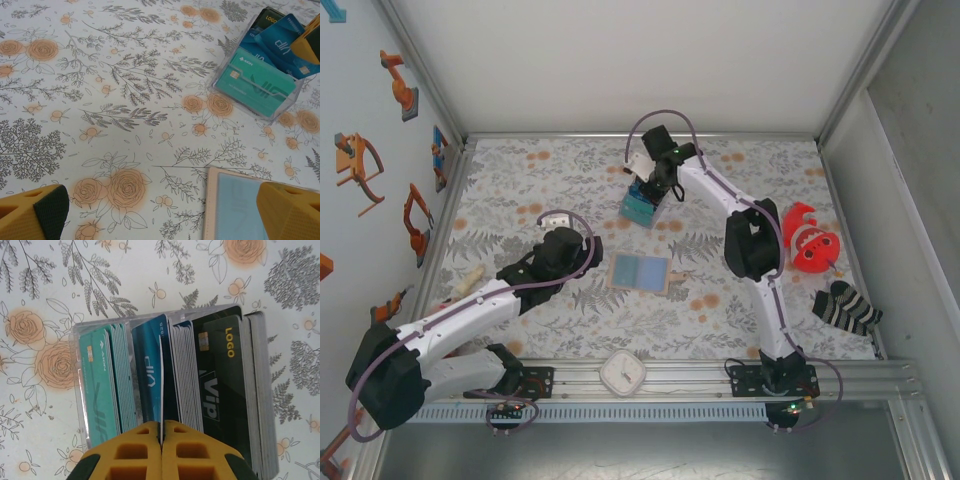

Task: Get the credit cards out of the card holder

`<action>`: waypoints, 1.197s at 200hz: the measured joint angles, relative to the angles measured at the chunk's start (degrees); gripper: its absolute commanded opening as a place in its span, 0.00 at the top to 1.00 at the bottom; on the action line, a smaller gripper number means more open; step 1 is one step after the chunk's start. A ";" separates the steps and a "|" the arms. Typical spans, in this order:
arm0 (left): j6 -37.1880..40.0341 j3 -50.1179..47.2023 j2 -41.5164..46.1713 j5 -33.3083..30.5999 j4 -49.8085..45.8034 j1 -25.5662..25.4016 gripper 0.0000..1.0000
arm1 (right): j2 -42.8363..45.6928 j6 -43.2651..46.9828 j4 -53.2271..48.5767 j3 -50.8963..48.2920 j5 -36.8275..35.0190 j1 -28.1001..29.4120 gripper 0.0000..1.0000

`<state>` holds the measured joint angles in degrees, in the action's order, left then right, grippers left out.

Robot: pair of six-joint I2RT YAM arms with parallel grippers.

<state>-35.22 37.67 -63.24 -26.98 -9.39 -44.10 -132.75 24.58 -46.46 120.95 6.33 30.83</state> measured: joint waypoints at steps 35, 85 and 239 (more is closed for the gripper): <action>0.00 -0.04 0.00 0.02 0.00 0.28 0.03 | -1.05 0.35 -0.76 1.05 0.17 0.04 0.85; 0.00 -0.09 0.02 0.04 0.00 0.33 0.03 | -1.05 0.70 -1.33 1.07 -0.44 -0.17 0.79; -10.49 -4.48 7.02 -9.22 -1.86 2.14 0.03 | 33.03 -39.28 13.38 -38.86 -9.90 11.58 0.57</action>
<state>-45.71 33.19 -56.23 -36.21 -11.25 -41.95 -99.72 -14.70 -33.08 82.08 -3.57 42.41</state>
